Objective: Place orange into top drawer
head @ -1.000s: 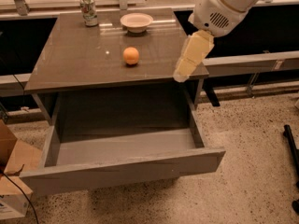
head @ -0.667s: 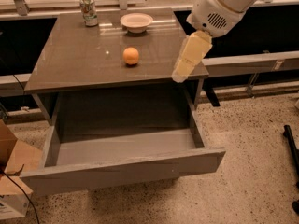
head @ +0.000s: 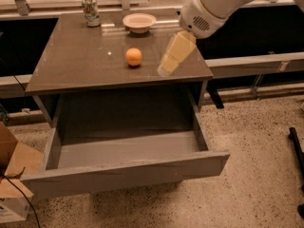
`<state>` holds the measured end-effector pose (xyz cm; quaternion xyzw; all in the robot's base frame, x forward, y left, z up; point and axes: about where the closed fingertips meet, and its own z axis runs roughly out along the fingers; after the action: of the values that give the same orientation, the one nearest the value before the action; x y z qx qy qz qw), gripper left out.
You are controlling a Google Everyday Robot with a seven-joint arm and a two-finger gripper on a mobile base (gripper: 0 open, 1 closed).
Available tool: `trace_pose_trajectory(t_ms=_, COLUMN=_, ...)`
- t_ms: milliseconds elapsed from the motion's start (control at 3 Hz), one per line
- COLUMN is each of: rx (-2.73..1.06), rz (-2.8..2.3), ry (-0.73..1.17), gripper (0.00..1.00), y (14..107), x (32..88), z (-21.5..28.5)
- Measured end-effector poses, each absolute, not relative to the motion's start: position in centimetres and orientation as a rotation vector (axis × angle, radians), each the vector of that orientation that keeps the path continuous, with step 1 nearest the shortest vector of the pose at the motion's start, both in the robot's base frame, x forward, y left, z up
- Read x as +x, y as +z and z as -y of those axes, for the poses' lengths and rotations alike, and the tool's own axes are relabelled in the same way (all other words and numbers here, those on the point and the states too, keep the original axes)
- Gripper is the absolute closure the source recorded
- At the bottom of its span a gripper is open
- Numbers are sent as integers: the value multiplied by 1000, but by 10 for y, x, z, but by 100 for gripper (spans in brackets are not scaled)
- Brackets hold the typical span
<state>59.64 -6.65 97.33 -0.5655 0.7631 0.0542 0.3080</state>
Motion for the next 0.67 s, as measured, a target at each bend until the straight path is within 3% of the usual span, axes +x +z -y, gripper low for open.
trace_pose_trajectory(t_ms=667, rx=-1435, rz=-1930, ry=267, gripper=0, y=944, x=680, z=30)
